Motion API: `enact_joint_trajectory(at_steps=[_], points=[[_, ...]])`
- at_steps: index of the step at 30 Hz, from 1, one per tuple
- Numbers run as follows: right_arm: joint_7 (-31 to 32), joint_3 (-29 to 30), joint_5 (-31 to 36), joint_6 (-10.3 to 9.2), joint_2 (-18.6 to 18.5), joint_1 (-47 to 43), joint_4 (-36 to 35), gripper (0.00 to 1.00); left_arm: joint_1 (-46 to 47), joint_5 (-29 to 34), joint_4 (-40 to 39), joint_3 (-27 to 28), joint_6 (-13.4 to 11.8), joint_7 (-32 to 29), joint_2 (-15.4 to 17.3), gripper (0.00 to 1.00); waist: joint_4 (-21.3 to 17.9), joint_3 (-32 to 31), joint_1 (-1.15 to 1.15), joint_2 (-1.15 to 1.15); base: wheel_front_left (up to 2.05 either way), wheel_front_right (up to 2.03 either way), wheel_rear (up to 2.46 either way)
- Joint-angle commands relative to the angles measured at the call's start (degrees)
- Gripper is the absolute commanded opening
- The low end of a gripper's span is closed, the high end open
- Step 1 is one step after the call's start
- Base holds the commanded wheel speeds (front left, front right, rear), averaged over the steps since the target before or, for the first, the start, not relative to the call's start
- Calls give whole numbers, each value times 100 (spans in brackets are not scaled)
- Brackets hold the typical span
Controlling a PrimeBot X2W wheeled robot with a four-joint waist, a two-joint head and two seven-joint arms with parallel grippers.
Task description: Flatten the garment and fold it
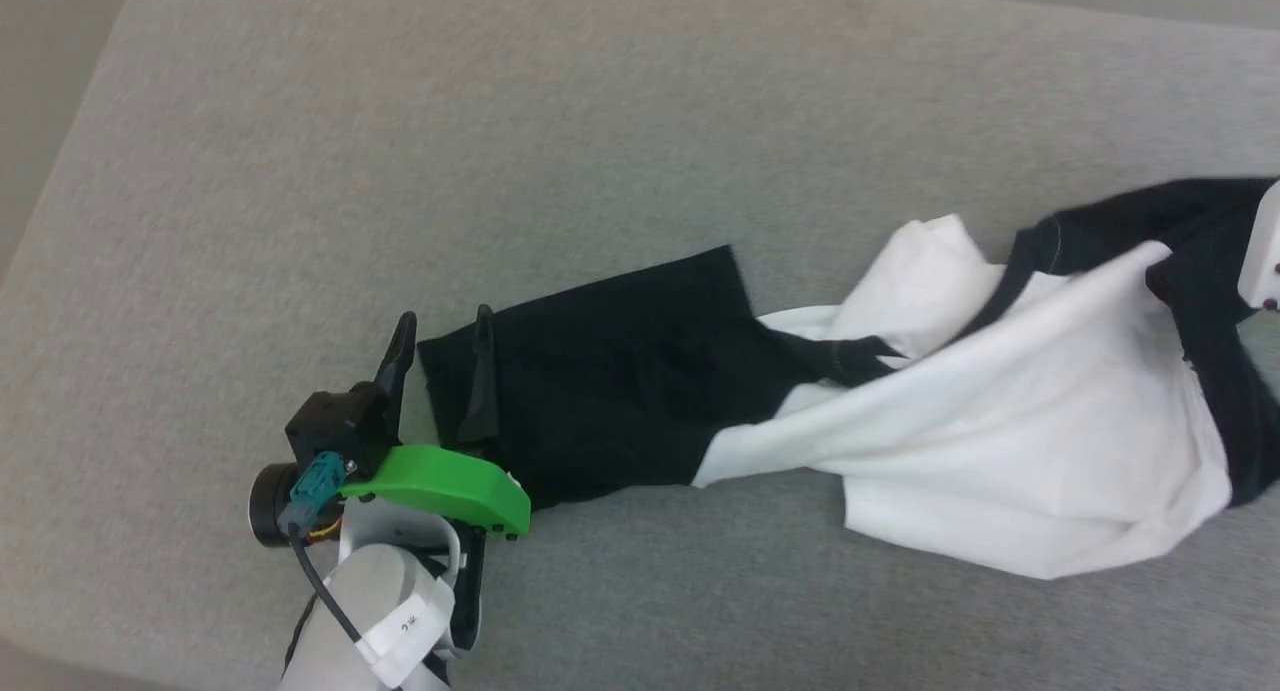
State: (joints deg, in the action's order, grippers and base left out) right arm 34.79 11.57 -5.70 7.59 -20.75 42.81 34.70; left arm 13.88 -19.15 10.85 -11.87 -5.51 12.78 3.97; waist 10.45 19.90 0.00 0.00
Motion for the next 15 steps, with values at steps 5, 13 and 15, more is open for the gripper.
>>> enact_joint_trajectory(at_steps=[5, 13, 15], points=[[95, 188, 240, -10, 96, 118, 345, 100, 131, 12, 59, -11, 21, 99, 10, 100, 204, 178, 0, 0, 0, 0, 0], [-721, 196, -75, -10, 216, -768, -843, 100, 17, 73, -96, -111, 188, -32, 300, 100, -380, -273, 0, 0, 0, 0, 0], [-1081, 196, -155, -10, 301, -1139, -1332, 100, 5, 95, -165, -191, 275, -153, 387, 100, -542, -357, 0, 0, 0, 0, 0]])
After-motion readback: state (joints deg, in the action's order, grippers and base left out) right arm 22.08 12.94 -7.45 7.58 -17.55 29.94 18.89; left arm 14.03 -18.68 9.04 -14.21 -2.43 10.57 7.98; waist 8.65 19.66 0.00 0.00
